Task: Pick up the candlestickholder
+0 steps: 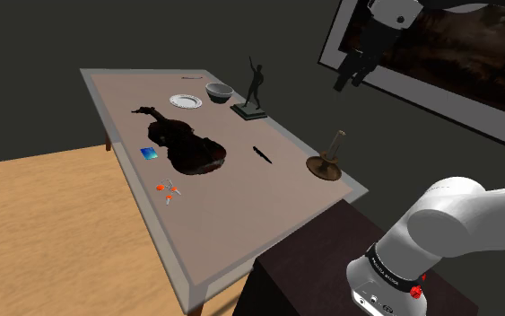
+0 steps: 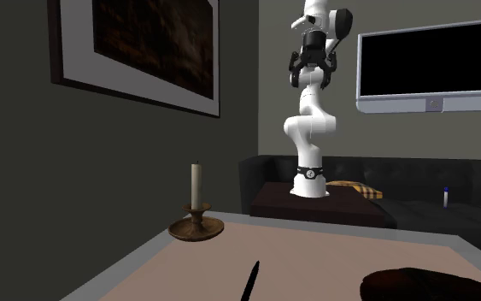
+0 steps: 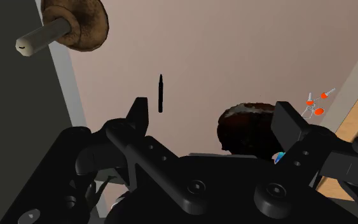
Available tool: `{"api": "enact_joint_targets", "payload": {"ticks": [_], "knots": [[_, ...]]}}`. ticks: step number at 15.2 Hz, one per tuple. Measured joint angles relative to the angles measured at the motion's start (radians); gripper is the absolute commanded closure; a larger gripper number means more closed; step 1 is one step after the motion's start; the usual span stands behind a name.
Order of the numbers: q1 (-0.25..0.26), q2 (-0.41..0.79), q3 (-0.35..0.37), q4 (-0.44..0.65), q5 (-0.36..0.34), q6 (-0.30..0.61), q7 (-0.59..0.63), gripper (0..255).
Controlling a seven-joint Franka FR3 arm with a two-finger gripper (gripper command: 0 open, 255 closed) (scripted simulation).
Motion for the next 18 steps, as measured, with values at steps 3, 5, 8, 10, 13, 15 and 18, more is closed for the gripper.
{"api": "enact_joint_targets", "payload": {"ticks": [3,5,8,10,13,15,18], "knots": [[-0.008,0.015,-0.027,-0.011,-0.012,0.025,-0.025,0],[-0.017,0.024,-0.059,-0.039,-0.024,0.060,-0.056,0],[-0.033,0.063,-0.118,-0.058,-0.047,0.114,-0.112,0],[-0.044,0.099,-0.162,-0.072,-0.062,0.163,-0.153,0],[-0.056,0.163,-0.226,-0.075,-0.077,0.229,-0.213,0],[-0.065,0.201,-0.268,-0.081,-0.086,0.271,-0.254,0],[-0.069,0.282,-0.328,-0.059,-0.085,0.327,-0.315,0]]}}
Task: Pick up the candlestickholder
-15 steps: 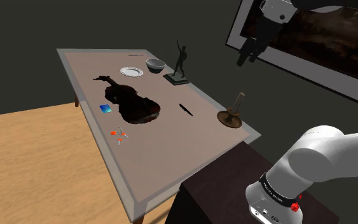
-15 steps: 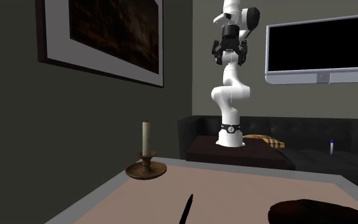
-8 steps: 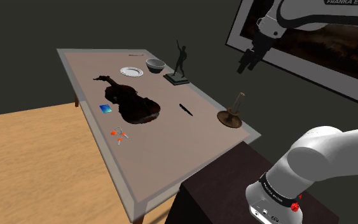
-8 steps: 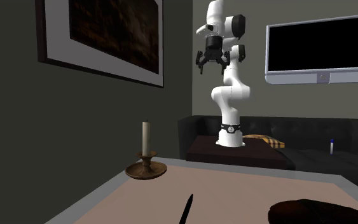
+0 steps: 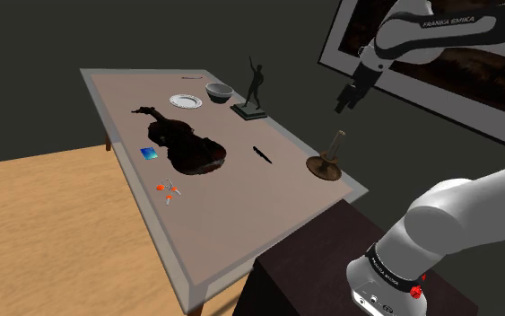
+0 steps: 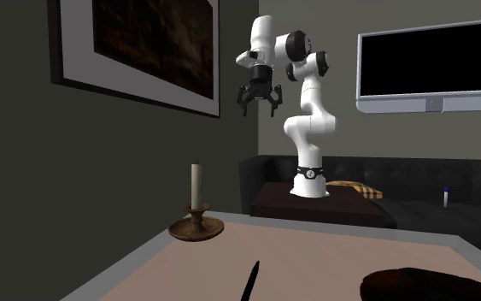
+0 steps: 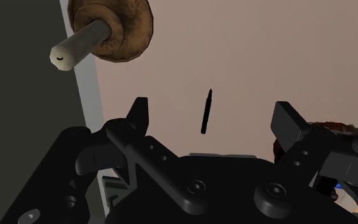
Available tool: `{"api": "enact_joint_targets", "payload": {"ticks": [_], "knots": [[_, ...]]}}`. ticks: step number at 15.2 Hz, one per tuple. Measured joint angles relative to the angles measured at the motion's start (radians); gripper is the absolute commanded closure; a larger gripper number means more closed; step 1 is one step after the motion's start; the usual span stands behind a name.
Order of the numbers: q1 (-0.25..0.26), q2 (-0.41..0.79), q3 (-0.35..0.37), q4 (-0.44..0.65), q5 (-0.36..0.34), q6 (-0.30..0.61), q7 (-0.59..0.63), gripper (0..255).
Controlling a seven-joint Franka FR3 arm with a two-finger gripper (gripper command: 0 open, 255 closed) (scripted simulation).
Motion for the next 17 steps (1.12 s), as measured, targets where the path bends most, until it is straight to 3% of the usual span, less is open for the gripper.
{"api": "enact_joint_targets", "payload": {"ticks": [4,9,17], "knots": [[-0.005,0.102,-0.083,0.019,0.013,0.077,-0.092,0],[0.005,0.290,-0.190,0.098,0.088,0.165,-0.233,0],[-0.030,0.614,-0.290,0.277,0.323,0.223,-0.508,0]]}}
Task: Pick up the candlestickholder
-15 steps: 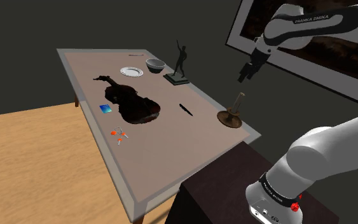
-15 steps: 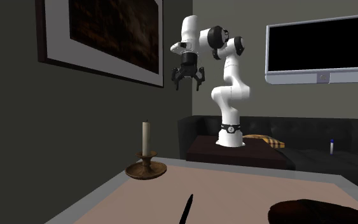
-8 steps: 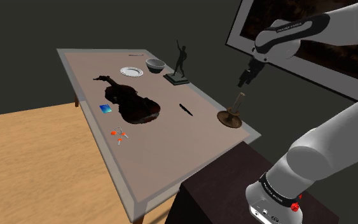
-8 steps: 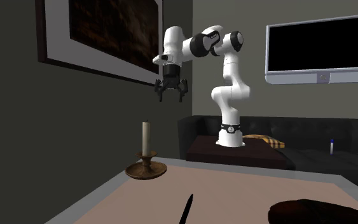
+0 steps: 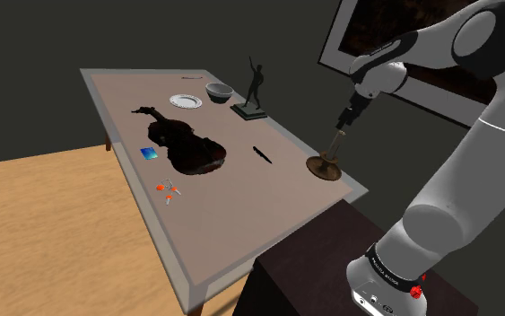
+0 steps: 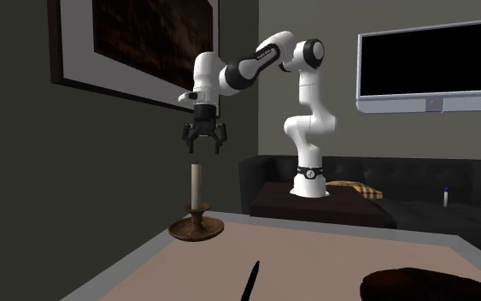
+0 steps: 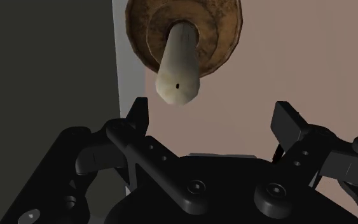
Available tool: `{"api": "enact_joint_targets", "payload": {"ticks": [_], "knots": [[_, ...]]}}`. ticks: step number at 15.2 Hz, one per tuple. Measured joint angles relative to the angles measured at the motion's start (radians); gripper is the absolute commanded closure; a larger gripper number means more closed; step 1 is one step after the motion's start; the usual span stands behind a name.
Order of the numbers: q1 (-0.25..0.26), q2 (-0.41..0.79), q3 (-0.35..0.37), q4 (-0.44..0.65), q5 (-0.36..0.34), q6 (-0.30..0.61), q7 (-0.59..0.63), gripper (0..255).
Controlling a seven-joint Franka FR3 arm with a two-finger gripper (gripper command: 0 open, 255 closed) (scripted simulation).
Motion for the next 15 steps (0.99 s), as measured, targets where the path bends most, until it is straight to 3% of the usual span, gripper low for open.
{"api": "enact_joint_targets", "payload": {"ticks": [4,10,11,15], "knots": [[-0.037,0.116,0.009,0.060,0.092,0.020,-0.081,0],[-0.058,0.176,0.028,0.048,0.147,0.077,-0.126,0],[-0.058,0.178,0.029,0.044,0.150,0.082,-0.128,255],[-0.059,0.179,0.030,0.040,0.153,0.087,-0.131,255]]}}
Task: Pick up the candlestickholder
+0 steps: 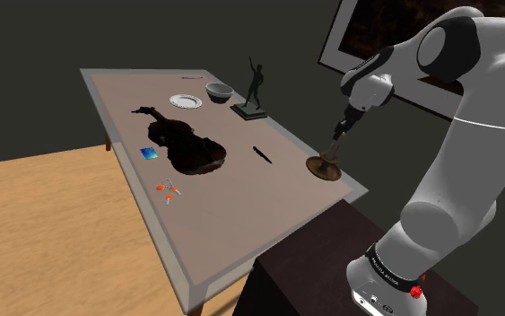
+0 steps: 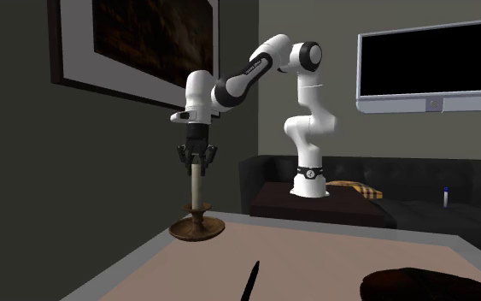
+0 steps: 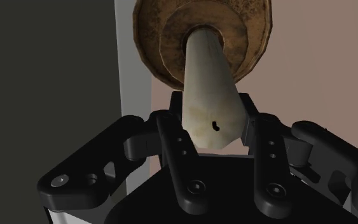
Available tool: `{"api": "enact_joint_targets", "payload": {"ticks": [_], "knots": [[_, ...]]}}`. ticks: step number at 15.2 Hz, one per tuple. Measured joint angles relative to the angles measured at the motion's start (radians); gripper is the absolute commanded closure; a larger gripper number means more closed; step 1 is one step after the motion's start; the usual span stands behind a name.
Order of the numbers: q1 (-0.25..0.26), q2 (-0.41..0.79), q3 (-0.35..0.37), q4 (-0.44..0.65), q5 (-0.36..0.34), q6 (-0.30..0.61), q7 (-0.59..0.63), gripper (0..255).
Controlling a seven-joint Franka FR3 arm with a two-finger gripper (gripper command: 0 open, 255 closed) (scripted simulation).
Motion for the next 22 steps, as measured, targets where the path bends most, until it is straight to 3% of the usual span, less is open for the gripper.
{"api": "enact_joint_targets", "payload": {"ticks": [7,22], "knots": [[0.001,-0.003,-0.001,0.002,-0.003,-0.004,0.002,255],[0.031,-0.117,-0.037,0.067,-0.113,-0.157,0.085,255]]}}
